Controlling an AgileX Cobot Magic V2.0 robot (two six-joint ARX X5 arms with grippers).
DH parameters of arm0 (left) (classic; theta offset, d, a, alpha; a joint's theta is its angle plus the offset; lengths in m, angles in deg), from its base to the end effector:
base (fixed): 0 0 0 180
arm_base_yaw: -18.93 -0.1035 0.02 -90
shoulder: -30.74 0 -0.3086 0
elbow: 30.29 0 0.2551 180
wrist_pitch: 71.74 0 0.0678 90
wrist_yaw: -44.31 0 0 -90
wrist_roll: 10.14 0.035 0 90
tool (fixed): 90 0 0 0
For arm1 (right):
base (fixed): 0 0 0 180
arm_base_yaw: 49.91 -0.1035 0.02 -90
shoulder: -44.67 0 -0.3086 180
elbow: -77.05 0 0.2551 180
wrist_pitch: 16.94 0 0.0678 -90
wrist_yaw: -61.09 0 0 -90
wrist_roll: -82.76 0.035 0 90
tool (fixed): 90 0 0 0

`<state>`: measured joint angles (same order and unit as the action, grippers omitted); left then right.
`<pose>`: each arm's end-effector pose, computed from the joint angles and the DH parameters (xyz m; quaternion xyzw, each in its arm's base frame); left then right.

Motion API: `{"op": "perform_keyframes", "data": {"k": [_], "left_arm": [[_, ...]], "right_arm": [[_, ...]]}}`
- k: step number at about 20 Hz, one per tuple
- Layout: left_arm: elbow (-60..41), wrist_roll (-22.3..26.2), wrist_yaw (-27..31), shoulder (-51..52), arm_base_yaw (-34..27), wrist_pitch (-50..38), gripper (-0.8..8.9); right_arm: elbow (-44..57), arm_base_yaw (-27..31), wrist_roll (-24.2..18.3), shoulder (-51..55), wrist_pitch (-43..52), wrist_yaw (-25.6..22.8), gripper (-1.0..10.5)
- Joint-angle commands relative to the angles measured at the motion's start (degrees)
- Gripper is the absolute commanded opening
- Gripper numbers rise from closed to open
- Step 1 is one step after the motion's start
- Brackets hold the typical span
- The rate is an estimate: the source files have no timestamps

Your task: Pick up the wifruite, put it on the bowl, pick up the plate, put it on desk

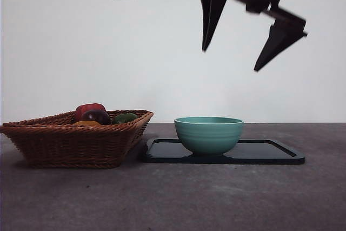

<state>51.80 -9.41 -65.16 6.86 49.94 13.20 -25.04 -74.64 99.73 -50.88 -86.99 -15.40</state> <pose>-0.0384 0.0095 0.3999 0.0288 0.2273 -0.4163 0.8799 0.3133 0.1533 0.3486 0.0677 0.5591 0.1982 0.8022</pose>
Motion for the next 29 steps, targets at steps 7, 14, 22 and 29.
{"op": "perform_keyframes", "data": {"k": [7, 14, 22, 29], "left_arm": [[0.5, 0.1, -0.1, 0.0, 0.4, -0.6, 5.63], [0.5, 0.1, -0.1, 0.0, 0.4, -0.6, 5.63], [0.5, 0.1, -0.1, 0.0, 0.4, -0.6, 5.63], [0.5, 0.1, -0.1, 0.0, 0.4, -0.6, 5.63]], "right_arm": [[-6.1, 4.7, 0.8, -14.6, 0.2, 0.0, 6.7], [-6.1, 5.1, 1.3, -19.6, 5.6, -0.1, 4.8], [-6.1, 4.7, 2.1, -22.0, 5.4, 0.0, 1.1], [-6.5, 4.5, 2.5, -20.2, 5.3, -0.5, 0.0]]}}
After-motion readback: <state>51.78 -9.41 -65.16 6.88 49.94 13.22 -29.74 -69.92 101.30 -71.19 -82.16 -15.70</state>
